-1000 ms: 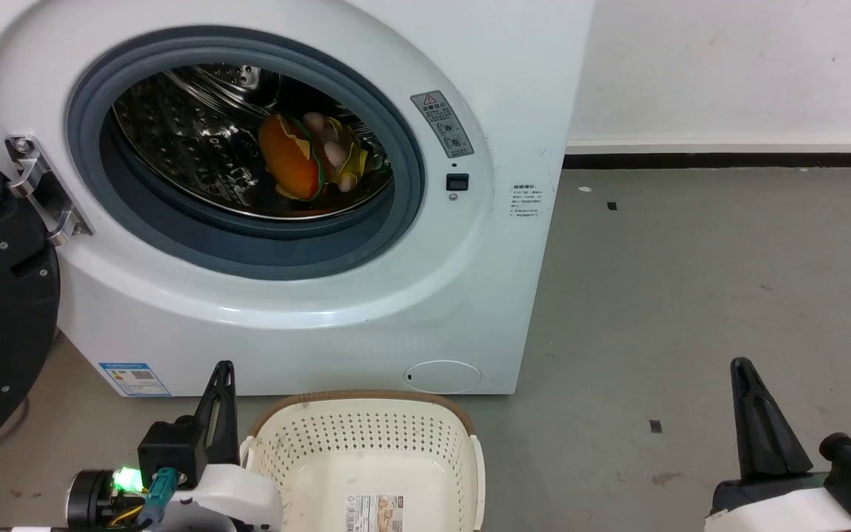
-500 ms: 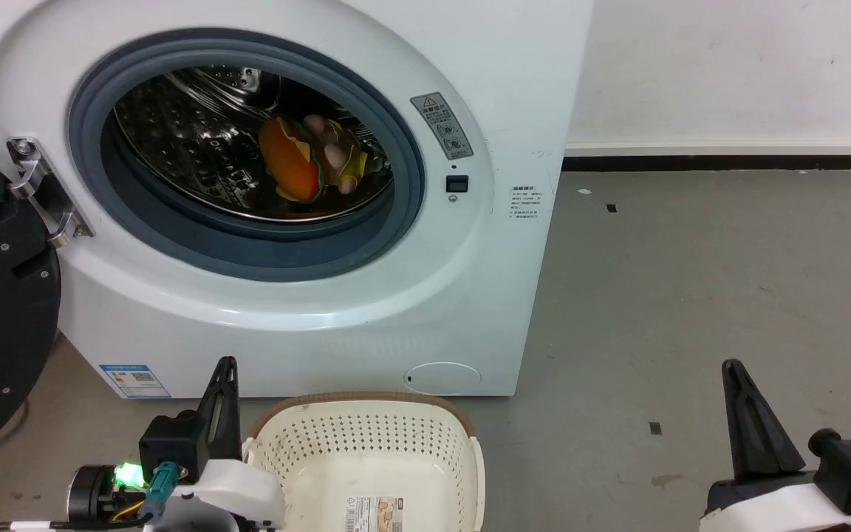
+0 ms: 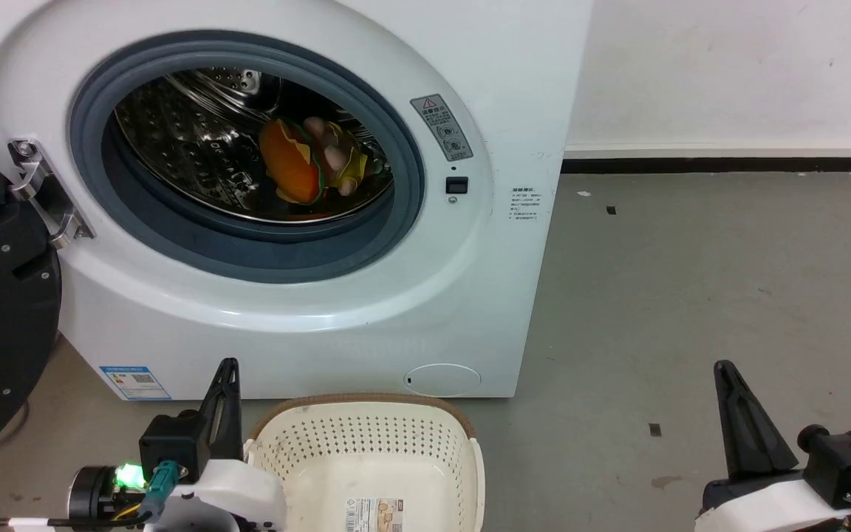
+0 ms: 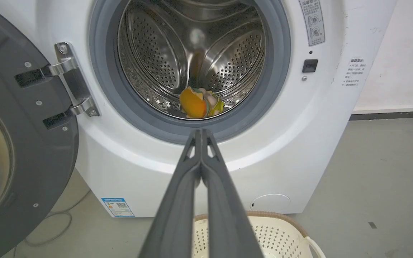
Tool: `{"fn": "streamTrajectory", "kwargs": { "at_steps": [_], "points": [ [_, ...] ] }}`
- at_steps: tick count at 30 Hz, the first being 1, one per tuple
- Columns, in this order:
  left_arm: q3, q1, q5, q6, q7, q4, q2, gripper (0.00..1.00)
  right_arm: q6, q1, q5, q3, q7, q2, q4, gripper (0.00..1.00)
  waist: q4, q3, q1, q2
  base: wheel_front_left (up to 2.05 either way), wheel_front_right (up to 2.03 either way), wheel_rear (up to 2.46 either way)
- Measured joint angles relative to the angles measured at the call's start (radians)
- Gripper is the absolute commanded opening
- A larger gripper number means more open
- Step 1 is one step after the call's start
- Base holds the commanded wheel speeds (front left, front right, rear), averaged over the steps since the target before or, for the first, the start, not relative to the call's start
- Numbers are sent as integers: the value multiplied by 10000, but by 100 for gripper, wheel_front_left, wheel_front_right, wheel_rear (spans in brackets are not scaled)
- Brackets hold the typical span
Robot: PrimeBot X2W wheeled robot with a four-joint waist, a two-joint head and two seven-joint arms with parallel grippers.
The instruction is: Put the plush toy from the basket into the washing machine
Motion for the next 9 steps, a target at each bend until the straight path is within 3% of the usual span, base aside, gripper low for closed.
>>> {"fn": "streamTrajectory", "kwargs": {
  "at_steps": [9],
  "points": [
    [21, 52, 56, -29, 199, -169, -33, 0, 0, -12, -92, 44, 211, 0, 12, 0, -2, -26, 0, 0, 0, 0, 0]
  ]
}}
